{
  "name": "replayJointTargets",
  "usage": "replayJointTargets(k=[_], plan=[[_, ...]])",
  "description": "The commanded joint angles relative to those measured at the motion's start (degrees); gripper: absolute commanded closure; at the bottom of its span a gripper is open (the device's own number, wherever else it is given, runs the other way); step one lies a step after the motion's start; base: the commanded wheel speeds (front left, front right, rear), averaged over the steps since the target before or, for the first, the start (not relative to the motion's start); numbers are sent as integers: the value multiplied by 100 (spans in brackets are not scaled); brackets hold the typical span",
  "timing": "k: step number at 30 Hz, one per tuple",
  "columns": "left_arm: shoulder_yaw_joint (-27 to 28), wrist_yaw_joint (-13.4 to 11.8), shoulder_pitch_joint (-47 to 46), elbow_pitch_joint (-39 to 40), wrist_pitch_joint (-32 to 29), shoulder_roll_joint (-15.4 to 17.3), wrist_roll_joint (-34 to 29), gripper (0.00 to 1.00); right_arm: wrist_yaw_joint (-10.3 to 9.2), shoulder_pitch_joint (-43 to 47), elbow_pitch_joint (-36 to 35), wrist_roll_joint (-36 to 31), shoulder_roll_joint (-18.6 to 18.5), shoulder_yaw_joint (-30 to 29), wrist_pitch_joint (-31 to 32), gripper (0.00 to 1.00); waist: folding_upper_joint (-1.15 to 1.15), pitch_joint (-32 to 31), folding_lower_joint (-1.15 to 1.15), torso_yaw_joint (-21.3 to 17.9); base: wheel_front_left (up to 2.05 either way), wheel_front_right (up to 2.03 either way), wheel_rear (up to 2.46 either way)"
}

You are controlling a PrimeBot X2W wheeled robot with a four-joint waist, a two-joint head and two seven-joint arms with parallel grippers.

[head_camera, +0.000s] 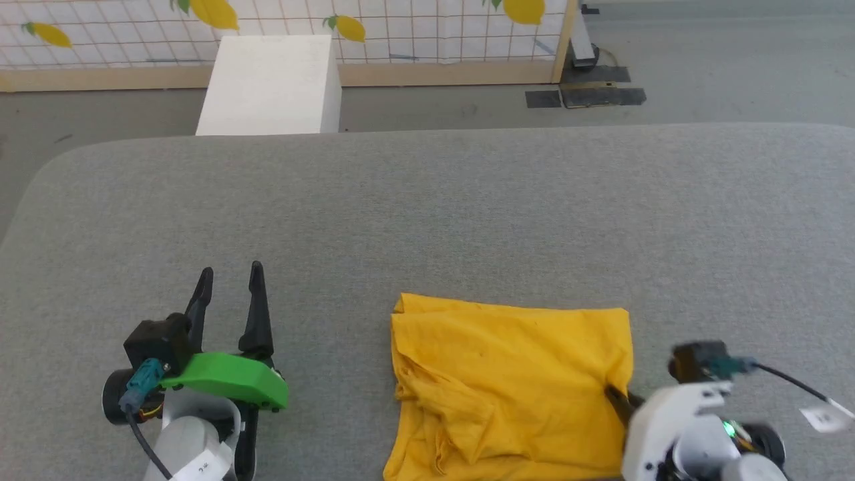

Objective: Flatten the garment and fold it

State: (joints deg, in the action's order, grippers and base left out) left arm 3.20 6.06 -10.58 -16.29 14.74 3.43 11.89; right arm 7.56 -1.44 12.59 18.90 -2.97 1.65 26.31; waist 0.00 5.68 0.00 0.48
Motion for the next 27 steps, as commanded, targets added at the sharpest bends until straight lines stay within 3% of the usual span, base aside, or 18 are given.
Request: replayJointTargets(k=[1,4,7,12,21,27], plan=[[28,16,58,24,26,-32,-18,0,-8,-211,-192,-434,9,140,101,100,0,29,0,-94,0,0,0],[80,-1,85,99,26,-32,-16,0,-8,-546,-588,-1323,-78,570,379,100,0,84,0,-255,0,0,0],[145,-17,114,199,26,-30,-8,0,-8,-1096,-880,-1863,-705,1371,625,100,0,164,0,-500,0,0,0],[228,-39,82,320,26,-33,14,0,-8,-1915,-1006,-1886,-1799,2108,1026,100,0,331,0,-861,0,0,0],[225,-35,-178,527,26,35,-62,0,-8,-2863,-658,-1504,-3019,1927,1317,100,0,912,0,-1524,0,0,0],[163,-19,-444,662,6,217,-154,0,-8,-3195,-17,-1665,-3287,1172,893,100,0,1417,0,-1853,0,0,0]])
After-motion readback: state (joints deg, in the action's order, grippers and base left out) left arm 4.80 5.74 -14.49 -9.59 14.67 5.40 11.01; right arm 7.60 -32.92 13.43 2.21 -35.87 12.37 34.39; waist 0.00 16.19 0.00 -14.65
